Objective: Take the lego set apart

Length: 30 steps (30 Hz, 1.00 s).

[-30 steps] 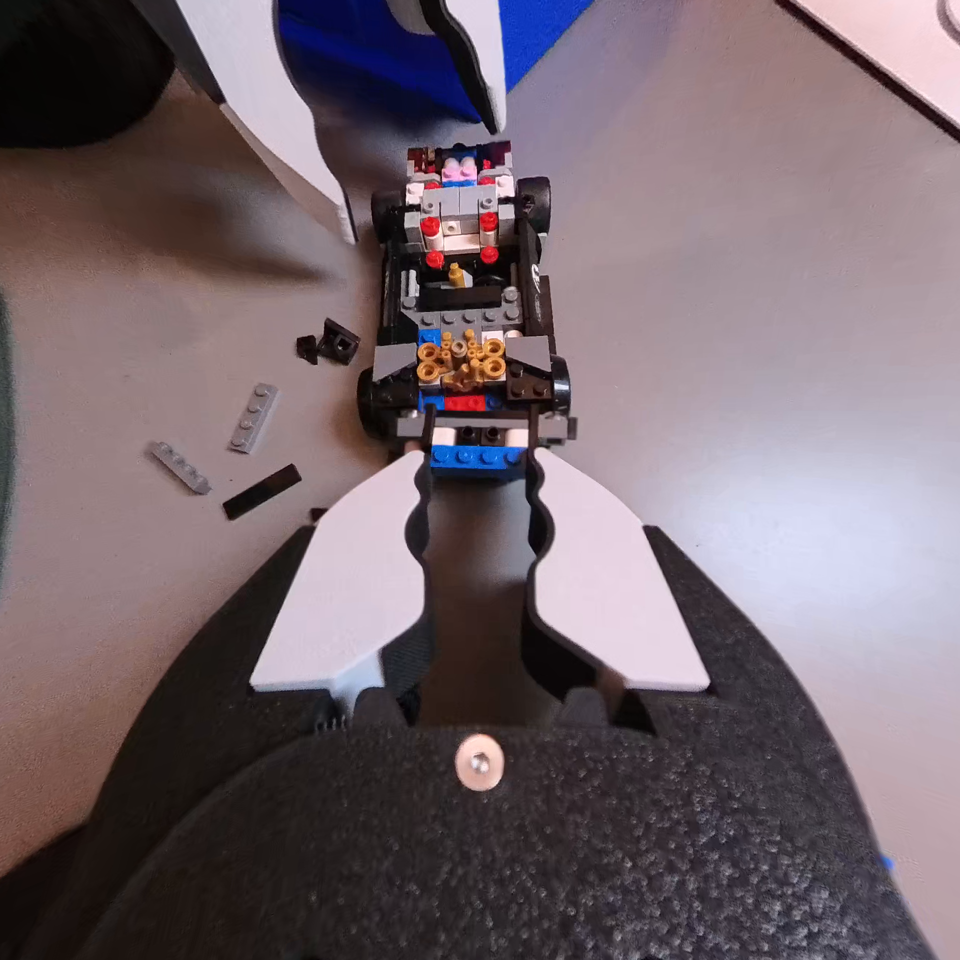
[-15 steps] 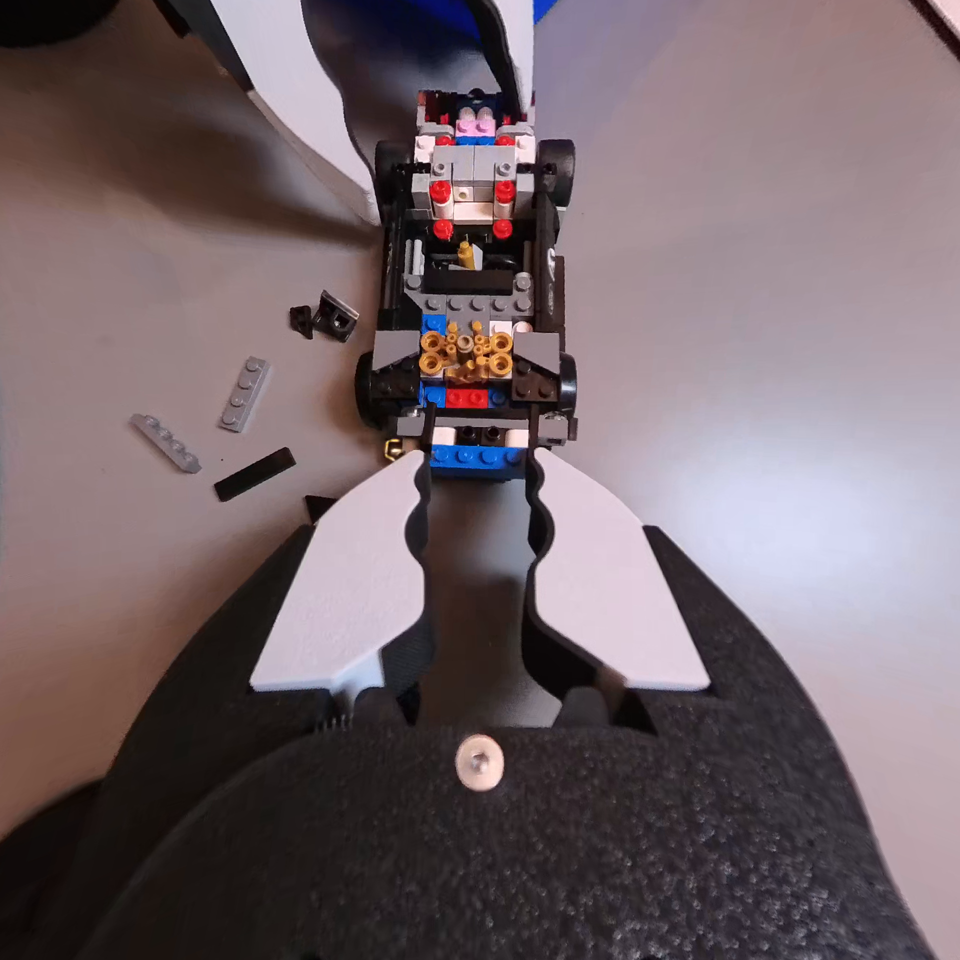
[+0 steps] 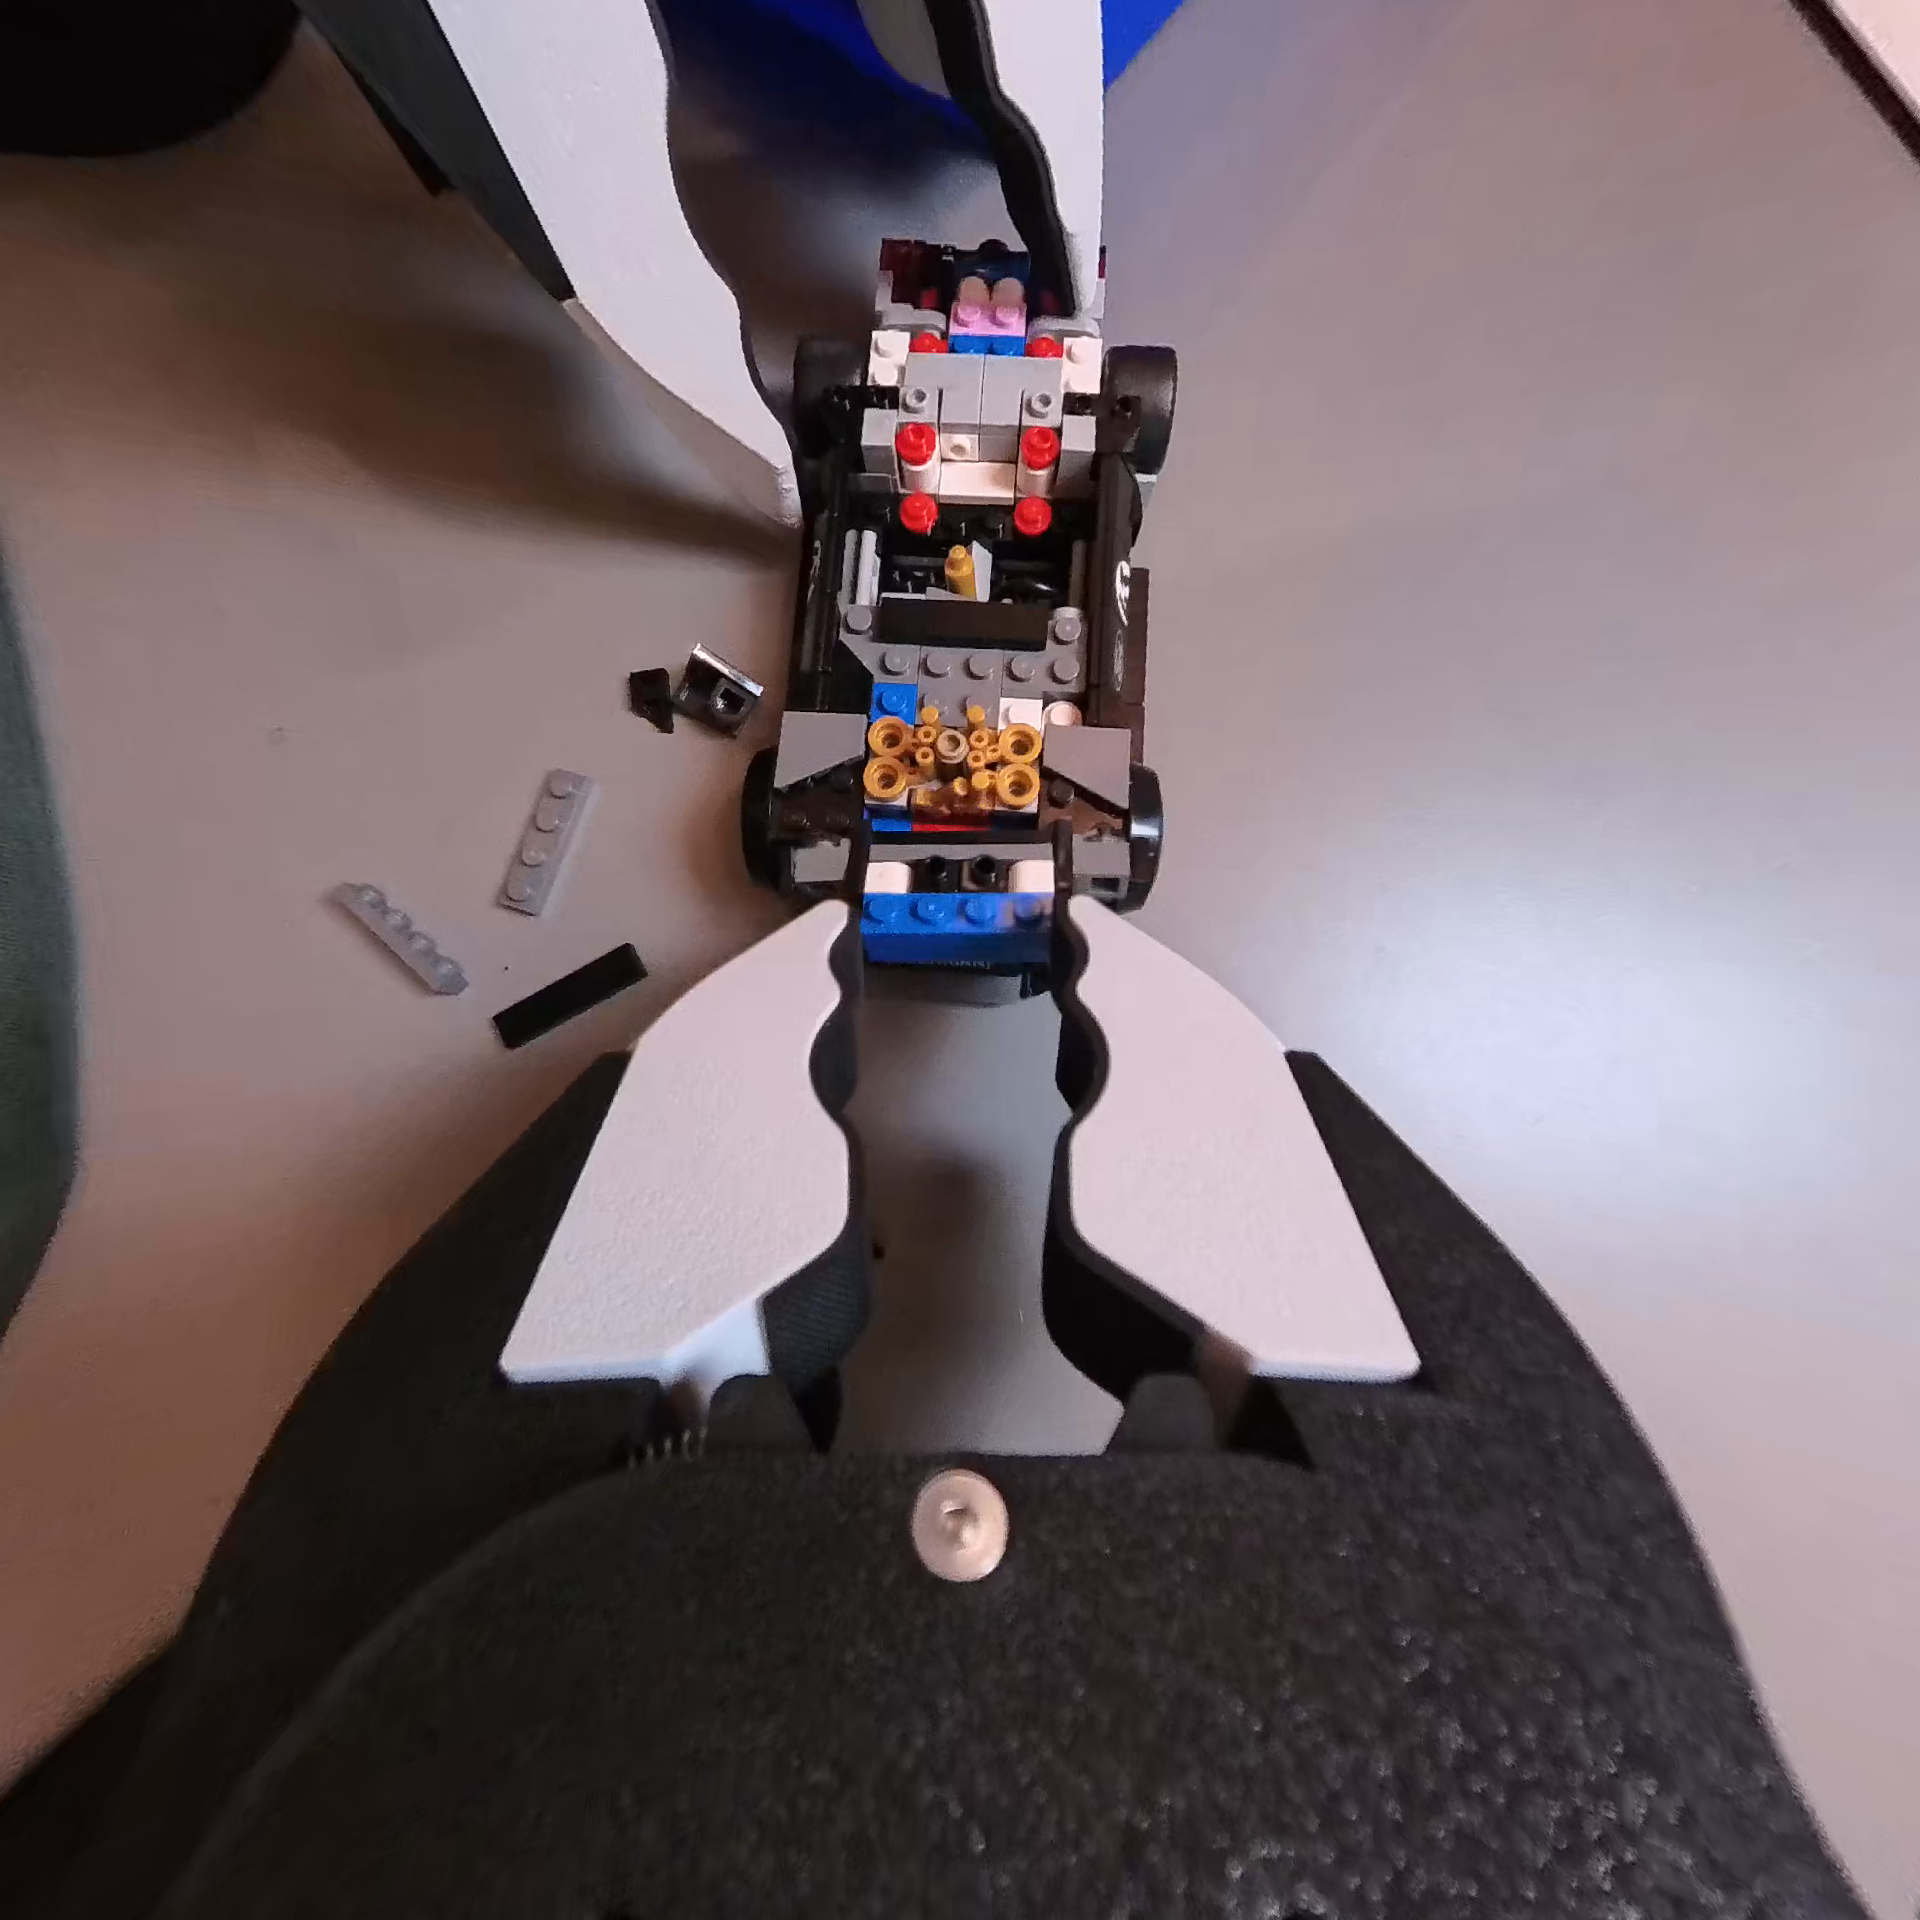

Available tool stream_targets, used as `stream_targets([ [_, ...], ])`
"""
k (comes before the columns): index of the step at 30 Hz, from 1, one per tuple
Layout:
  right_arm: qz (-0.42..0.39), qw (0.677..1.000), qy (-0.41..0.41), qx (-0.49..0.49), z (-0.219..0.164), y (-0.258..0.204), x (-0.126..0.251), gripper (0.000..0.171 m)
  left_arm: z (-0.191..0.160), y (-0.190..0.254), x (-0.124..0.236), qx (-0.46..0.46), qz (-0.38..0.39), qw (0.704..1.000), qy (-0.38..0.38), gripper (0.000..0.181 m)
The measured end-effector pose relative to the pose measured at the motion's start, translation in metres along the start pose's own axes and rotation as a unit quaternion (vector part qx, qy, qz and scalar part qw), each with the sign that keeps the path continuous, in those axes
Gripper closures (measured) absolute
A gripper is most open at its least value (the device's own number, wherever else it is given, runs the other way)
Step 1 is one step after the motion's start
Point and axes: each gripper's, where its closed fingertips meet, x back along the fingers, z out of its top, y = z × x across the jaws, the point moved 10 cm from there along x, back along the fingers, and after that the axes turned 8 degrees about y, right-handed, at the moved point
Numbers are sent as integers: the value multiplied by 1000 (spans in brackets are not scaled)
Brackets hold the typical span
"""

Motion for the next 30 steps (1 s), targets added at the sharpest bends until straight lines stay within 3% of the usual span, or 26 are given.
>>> stream_targets([
  [30,-1,1000,6,-24,-7,-4,-4,128,-3,-3,6,-4,-11,1000,6,112],
])
